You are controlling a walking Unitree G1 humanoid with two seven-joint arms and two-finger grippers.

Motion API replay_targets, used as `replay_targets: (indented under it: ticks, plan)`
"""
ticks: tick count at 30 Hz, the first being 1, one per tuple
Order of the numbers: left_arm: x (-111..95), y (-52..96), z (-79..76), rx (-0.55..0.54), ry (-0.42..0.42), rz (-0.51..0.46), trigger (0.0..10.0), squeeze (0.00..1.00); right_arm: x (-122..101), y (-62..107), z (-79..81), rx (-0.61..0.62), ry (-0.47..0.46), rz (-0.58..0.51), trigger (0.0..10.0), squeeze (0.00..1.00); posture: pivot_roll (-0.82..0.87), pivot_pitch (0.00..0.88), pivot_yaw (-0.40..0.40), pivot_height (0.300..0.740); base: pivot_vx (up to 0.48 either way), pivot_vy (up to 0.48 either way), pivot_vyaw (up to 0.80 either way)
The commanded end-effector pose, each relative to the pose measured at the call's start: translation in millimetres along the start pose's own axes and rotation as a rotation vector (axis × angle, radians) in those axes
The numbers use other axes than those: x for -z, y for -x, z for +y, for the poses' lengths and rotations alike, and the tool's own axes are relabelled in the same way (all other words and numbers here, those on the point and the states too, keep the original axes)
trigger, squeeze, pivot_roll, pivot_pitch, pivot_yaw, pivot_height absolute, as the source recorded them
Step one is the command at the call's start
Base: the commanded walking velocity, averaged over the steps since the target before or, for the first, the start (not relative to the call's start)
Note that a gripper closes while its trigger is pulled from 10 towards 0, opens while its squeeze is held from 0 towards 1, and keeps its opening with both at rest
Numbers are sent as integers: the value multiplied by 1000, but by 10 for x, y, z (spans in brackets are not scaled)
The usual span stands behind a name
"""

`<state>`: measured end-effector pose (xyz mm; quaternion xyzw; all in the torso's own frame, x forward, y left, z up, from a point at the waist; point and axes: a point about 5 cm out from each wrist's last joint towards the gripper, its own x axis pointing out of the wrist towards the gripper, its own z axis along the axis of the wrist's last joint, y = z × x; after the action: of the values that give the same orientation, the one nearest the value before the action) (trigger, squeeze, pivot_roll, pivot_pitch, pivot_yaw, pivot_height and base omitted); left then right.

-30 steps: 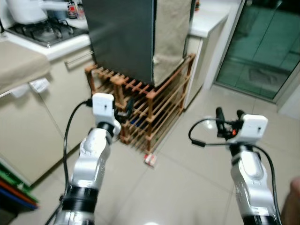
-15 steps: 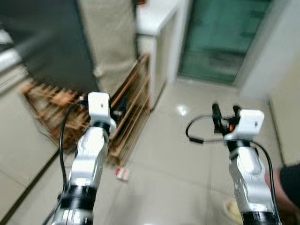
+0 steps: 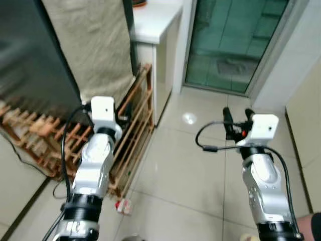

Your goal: Restocking fridge

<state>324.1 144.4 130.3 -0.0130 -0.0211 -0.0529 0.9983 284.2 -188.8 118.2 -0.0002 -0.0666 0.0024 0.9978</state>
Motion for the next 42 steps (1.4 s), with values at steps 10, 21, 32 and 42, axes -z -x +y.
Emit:
replay_targets:
  ticks: [10, 21, 32, 42]
  plan:
    - [-52, 12, -20, 8, -21, -43, 10000, 0, 27, 12, -25, 3, -1, 8, 10000, 0, -120, 0, 16, 740, 0, 308, 0]
    - [-98, -9, -100, 59, -39, -54, 10000, 0, 22, 1, -21, -4, 0, 6, 10000, 0, -118, 0, 17, 740, 357, 140, 0]
    - [-130, -1, -181, 87, -32, -77, 10000, 0, 22, -6, -16, -6, 2, 3, 10000, 0, -120, 0, 19, 740, 131, 0, 0]
    - [-171, -24, -137, 32, 6, -76, 10000, 0, -42, -12, -27, -3, 30, -29, 10000, 0, -121, 0, 20, 740, 0, 0, 0]
